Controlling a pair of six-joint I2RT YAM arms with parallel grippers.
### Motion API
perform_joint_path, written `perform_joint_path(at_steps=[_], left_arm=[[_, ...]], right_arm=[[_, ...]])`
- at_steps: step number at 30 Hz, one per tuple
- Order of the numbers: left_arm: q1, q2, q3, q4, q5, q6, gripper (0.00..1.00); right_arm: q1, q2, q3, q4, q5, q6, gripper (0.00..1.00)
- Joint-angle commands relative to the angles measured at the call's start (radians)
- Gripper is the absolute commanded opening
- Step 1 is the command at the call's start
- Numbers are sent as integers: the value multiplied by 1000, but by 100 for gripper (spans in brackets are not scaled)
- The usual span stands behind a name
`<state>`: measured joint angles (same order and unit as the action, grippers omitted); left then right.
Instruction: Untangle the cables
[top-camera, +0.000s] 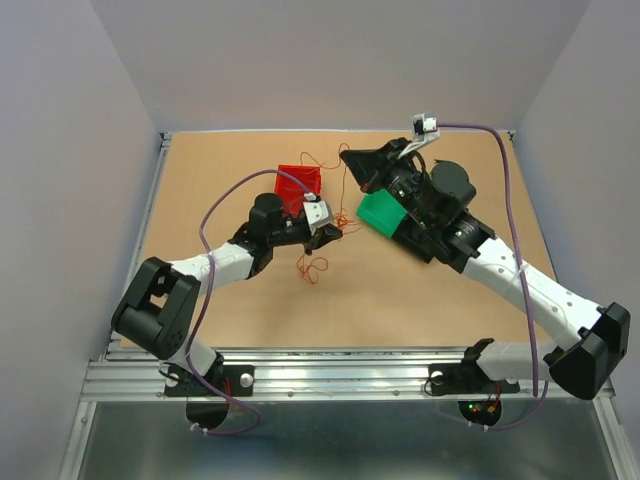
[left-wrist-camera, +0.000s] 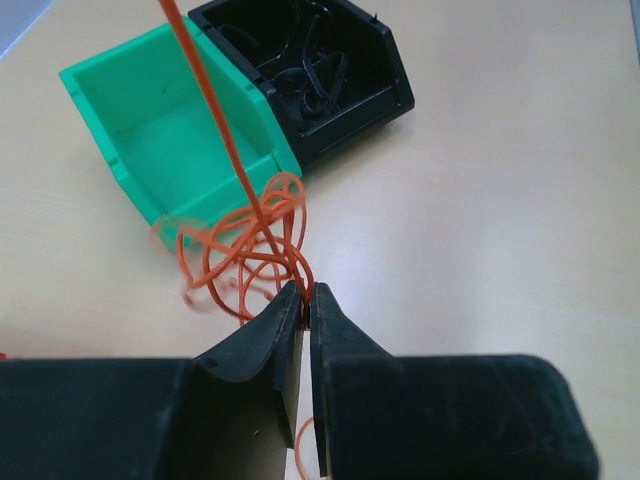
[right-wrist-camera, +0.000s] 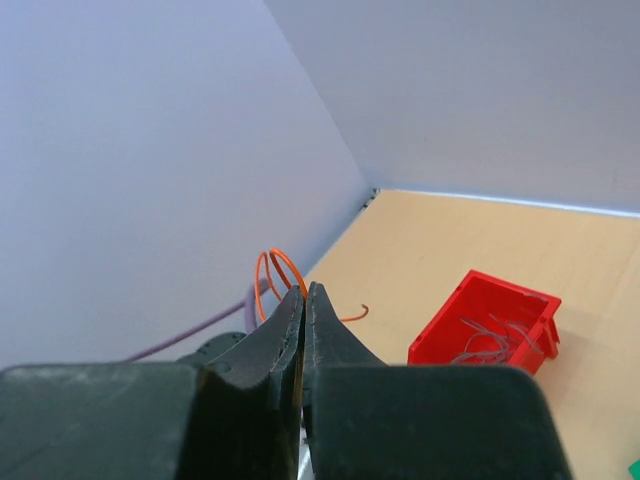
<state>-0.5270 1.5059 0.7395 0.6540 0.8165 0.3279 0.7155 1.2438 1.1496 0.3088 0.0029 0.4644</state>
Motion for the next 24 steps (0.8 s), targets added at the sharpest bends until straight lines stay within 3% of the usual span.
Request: perform_joint_path(at_steps=[1,12,18,24], left_arm=[[-5,17,47,-48,-19,60,17],[-13,123,144,-174,-82,115,1],[-34,226,242,-315,-160,138,0],[-22,208,250,-292,-230,92,0]], right_arm=[[10,-62,130,13,80,-9,1],[9,-116,208,10,255,-41,1],[9,-103,295,23,380,-108,1],[9,-155,325,18,485,-184,1]])
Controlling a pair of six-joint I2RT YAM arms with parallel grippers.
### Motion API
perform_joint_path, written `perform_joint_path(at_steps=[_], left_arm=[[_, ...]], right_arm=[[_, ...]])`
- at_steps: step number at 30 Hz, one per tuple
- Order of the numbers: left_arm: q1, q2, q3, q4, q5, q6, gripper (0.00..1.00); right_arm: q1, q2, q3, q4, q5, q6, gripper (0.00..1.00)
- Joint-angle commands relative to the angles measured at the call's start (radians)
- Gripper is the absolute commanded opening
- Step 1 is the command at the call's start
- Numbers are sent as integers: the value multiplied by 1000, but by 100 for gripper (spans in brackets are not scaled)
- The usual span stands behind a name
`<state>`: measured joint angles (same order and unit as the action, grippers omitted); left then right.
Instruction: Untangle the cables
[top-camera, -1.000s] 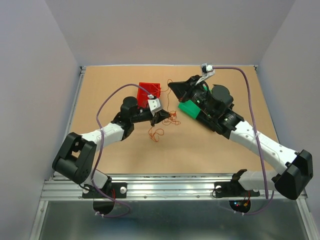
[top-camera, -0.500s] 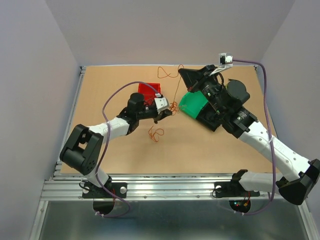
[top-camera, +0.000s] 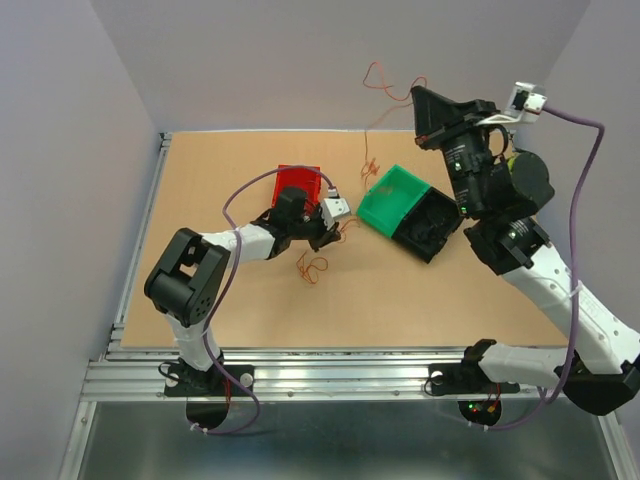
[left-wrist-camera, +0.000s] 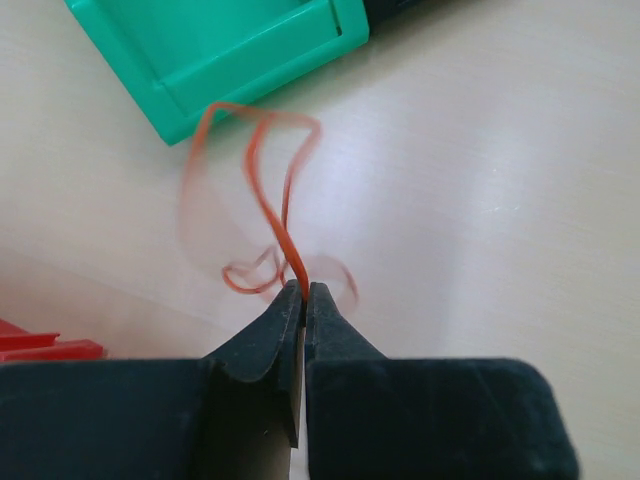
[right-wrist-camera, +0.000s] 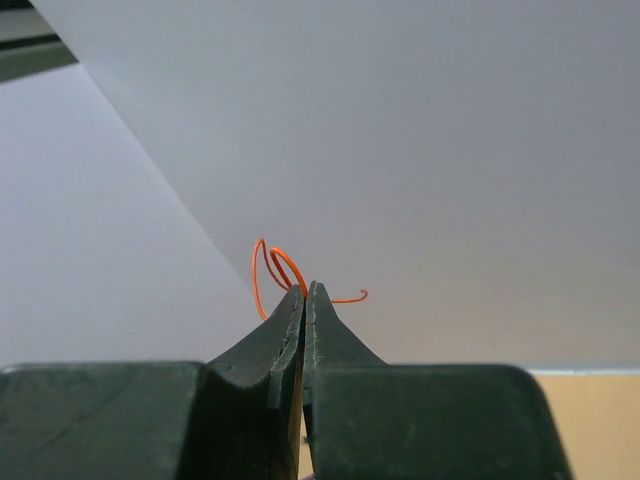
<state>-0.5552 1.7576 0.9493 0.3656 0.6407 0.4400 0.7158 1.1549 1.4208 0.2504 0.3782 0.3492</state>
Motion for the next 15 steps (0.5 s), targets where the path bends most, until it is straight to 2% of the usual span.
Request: perform_joint_path(at_steps=[1,6,8,11,14,15], left_arm=[[11,-49,40,-1,-64,-29,0],[64,-64,75,-28,-113,-101,0],[124,-76,78,-19,-98,-135,0],[205,-118,72,7,55,-207,0],[204,-171,48,4,137,-190,0],[204,-187,37,4,161,-175,7]], right_arm=[[8,-81,46,81,128,-76,1],[10,-170,18,121,232,-144,1],[8,-191,20,119,257,-157,1],[8,-234,-2,92,231,-144,0],[10,-264,-37,69,205,-127,1],[8,-268,-49,69,197,-116,1]])
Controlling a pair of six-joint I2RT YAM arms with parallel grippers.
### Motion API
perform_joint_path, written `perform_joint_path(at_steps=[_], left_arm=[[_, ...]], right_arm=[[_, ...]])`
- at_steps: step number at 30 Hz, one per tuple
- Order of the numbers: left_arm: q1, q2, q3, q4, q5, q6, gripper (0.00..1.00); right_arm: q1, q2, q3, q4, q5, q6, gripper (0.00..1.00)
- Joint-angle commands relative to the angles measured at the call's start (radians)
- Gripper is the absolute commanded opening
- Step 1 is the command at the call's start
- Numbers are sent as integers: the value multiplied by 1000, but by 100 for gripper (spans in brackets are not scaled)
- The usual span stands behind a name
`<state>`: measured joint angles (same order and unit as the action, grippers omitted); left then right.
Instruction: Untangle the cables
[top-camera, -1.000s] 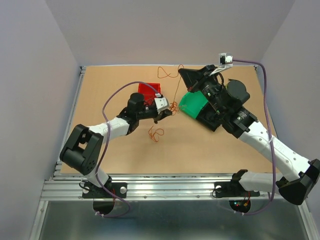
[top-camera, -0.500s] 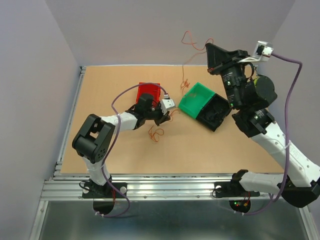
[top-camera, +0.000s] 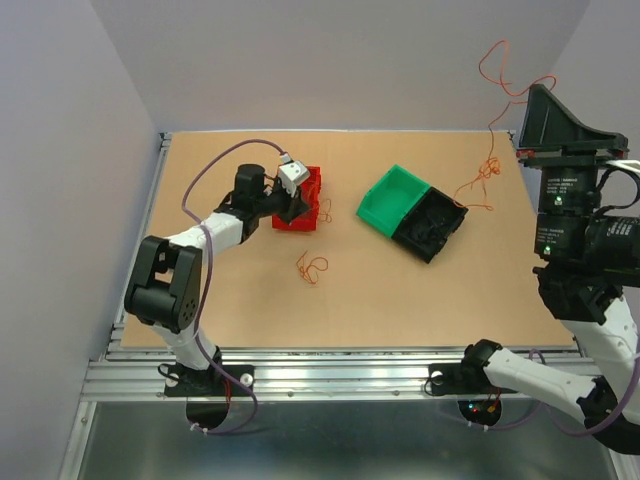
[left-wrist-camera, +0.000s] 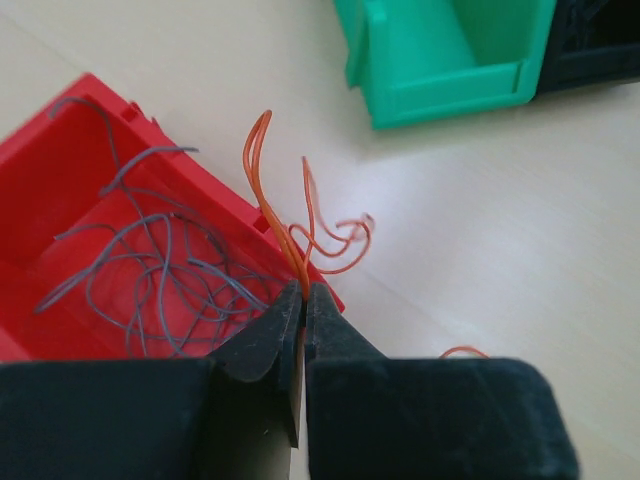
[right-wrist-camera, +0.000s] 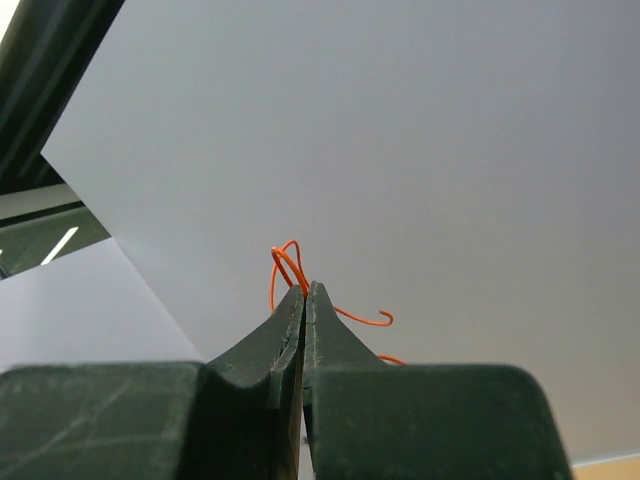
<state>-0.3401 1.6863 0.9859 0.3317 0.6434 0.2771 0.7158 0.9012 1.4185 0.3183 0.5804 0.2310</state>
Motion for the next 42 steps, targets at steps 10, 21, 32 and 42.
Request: perform_joint_path(at_steps=[10,21,32,42], left_arm=[[-111,-333,-148,49,183,154,64],[-122,-407,-190,101,226,119,79],[-102,-467,-239,190,225,74,88],[-59,-389,-188,204,340,13,88]], right_arm=[[8,-16,-159,-1,-102,88,1],[8,122,-181,41,-352,261,1],[10,261,-219,172,-519,375,1],[22,340,-240,278,-568,430,1]])
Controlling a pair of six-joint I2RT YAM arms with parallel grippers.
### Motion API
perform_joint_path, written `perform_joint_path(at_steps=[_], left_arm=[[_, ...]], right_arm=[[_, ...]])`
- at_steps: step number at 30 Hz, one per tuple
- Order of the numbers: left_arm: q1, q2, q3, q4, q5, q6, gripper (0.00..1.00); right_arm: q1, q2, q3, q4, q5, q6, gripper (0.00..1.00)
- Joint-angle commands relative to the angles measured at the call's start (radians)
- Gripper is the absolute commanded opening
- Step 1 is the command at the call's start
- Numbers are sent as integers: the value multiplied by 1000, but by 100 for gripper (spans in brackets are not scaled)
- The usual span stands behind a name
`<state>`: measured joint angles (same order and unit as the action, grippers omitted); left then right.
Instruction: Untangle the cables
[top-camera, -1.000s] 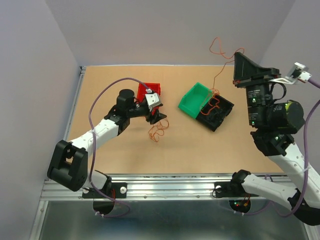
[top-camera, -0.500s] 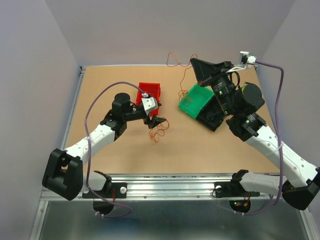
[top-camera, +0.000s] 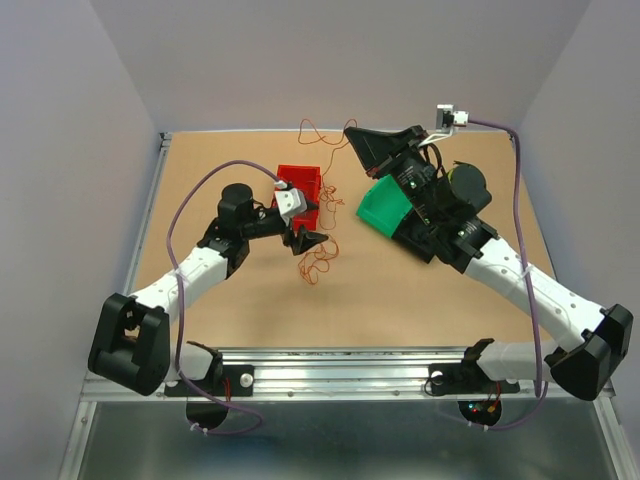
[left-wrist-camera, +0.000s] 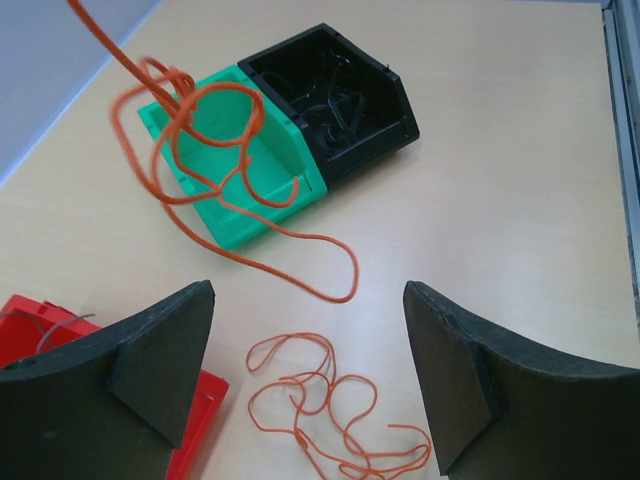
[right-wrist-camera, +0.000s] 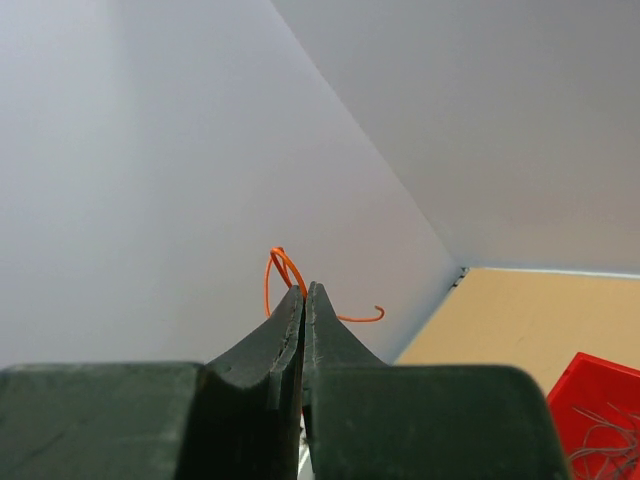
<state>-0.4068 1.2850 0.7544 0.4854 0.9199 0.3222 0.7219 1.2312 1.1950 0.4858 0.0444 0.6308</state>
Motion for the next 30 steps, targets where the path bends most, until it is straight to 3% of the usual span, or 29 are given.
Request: perform_joint_path(at_steps=[1,11,13,15,16,19,26,30], left_arm=[[11,22,46,53,69,-35,88],[19,42,63,94,42,-81,86],[19,77,88,94,37,-101,74],[19,99,97,90,42,-101,57],[17,112,103,81,45,-88,37],[19,117,100,53,27,-55,0],[28,129,82,27,-32,8,0],[46,174,115,-7,-20,21,0]], right_arm=[[17,14,-15,115,-35,29,1],[40,53,-3,128,-26,24,1],[43,59,-2,132,-25,23,0],[48,60,5,131,-25,23,1],[48,60,5,131,-25,20,1],[48,45,9,126,-8,4,0],[48,-99,21,83,183,-144,1],[48,-260,20,16,369,-261,0]])
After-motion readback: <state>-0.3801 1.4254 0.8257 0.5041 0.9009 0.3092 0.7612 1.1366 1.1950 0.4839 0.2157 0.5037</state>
